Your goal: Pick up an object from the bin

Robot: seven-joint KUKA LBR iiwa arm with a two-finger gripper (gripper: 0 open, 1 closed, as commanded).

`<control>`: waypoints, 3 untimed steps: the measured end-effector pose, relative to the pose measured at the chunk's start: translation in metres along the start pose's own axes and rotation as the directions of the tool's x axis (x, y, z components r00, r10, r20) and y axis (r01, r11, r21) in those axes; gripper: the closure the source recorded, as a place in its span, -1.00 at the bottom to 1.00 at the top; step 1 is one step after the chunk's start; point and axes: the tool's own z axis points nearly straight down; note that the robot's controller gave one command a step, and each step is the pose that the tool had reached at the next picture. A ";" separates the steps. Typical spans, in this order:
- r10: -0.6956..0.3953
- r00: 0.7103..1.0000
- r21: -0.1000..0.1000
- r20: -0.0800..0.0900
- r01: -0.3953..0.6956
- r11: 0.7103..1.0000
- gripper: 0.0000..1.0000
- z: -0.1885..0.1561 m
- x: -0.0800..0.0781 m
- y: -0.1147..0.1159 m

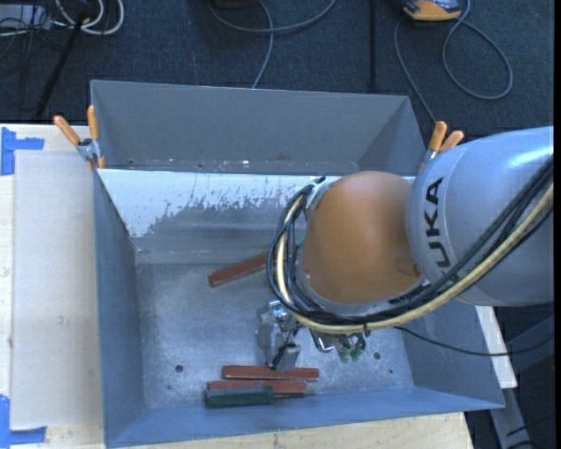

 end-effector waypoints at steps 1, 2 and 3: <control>0.002 1.000 0.001 -0.007 -0.002 1.000 -1.00 0.004 0.001 -0.001; 0.045 0.999 0.001 0.000 -0.045 0.999 -1.00 0.115 -0.001 -0.044; 0.044 0.999 0.000 -0.021 -0.044 0.999 1.00 0.111 0.003 -0.043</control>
Offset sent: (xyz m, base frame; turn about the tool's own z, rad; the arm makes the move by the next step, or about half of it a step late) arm 0.0000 0.0000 0.0000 0.0000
